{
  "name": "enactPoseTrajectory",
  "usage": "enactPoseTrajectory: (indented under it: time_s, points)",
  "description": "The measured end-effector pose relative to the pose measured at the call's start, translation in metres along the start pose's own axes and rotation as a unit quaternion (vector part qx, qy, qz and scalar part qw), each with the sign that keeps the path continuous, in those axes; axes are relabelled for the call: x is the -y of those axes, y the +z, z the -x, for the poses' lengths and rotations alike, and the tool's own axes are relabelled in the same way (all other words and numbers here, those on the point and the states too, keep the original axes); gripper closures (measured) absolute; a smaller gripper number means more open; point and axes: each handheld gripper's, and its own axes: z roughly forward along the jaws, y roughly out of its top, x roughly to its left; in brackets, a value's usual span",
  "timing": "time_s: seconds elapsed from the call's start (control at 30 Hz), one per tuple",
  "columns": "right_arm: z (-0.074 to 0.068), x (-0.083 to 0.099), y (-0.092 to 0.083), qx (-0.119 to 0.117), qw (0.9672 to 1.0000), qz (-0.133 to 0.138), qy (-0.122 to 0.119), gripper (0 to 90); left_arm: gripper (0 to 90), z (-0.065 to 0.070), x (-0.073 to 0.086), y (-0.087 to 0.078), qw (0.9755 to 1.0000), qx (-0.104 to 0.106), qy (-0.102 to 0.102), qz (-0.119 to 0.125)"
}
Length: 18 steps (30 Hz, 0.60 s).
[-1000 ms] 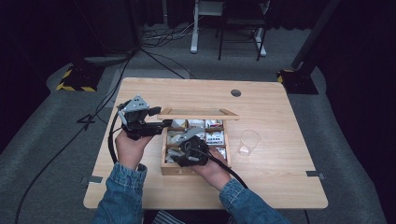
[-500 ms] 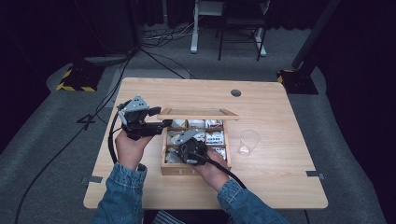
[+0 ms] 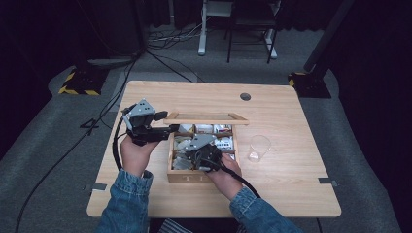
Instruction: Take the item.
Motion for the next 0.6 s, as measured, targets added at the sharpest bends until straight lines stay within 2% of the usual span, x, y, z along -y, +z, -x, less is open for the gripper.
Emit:
enactPoseTrajectory:
  time_s: [0.6]
  points:
    - [0.010, 0.003, -0.051, 0.018, 0.9984, 0.053, 0.011, 90.0, 35.5, 0.000, 0.000, 0.000, 1.0000, 0.001, 0.000, 0.000]
